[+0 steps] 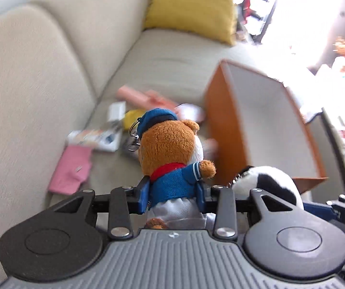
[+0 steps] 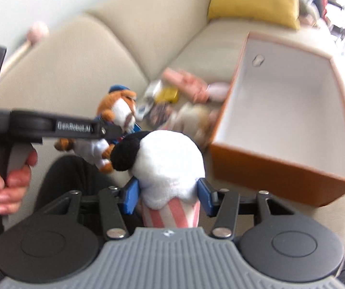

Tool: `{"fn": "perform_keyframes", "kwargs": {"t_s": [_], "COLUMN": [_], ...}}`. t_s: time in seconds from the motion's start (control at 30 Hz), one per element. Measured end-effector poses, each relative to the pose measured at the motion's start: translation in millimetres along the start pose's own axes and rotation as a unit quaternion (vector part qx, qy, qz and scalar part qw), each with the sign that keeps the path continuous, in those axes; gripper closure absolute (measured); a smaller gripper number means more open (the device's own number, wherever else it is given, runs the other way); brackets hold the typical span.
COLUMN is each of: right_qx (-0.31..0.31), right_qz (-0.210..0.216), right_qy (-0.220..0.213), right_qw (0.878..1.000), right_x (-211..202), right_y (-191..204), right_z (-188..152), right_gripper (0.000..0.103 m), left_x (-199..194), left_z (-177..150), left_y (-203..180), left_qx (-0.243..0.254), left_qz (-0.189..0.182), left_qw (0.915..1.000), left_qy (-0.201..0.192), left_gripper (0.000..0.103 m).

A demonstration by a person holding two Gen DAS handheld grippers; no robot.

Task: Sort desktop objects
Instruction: 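Carry both plushes into the orange box and open both grippers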

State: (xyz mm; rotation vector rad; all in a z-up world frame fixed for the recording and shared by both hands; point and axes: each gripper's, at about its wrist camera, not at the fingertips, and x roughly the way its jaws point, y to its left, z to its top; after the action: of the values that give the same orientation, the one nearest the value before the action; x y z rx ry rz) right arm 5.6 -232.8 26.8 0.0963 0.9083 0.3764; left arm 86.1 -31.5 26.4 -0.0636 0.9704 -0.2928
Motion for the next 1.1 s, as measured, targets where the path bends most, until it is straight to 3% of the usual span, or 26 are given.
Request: {"fn": "perform_keyframes", "kwargs": {"t_s": [0.17, 0.27, 0.33, 0.57, 0.8, 1.1], "right_qx": [0.050, 0.080, 0.100, 0.175, 0.210, 0.233], "right_qz": [-0.055, -0.092, -0.111, -0.089, -0.084, -0.092], "right_qy": [-0.069, -0.090, -0.087, -0.022, 0.017, 0.059], "right_qw": [0.995, 0.988, 0.985, 0.980, 0.974, 0.966], "right_x": [-53, -54, -36, 27, 35, 14], "right_y": [-49, -89, -112, -173, -169, -134], "right_z": [21, 36, 41, 28, 9, -46], "right_gripper": [0.049, 0.049, 0.049, 0.049, 0.050, 0.050], "left_x": [1, 26, 45, 118, 121, 90], "left_z": [32, 48, 49, 36, 6, -49], "left_y": [-63, -100, -117, -135, -126, -113], "left_qx": [0.053, 0.072, 0.076, 0.080, 0.096, 0.070], "left_qz": [-0.072, -0.102, -0.115, -0.107, -0.102, -0.137], "left_qw": [0.9955, 0.9917, 0.9903, 0.9896, 0.9855, 0.9777], "left_qy": [-0.033, -0.030, -0.020, 0.054, 0.096, 0.143], "left_gripper": [0.060, 0.060, 0.060, 0.062, 0.062, 0.062]}}
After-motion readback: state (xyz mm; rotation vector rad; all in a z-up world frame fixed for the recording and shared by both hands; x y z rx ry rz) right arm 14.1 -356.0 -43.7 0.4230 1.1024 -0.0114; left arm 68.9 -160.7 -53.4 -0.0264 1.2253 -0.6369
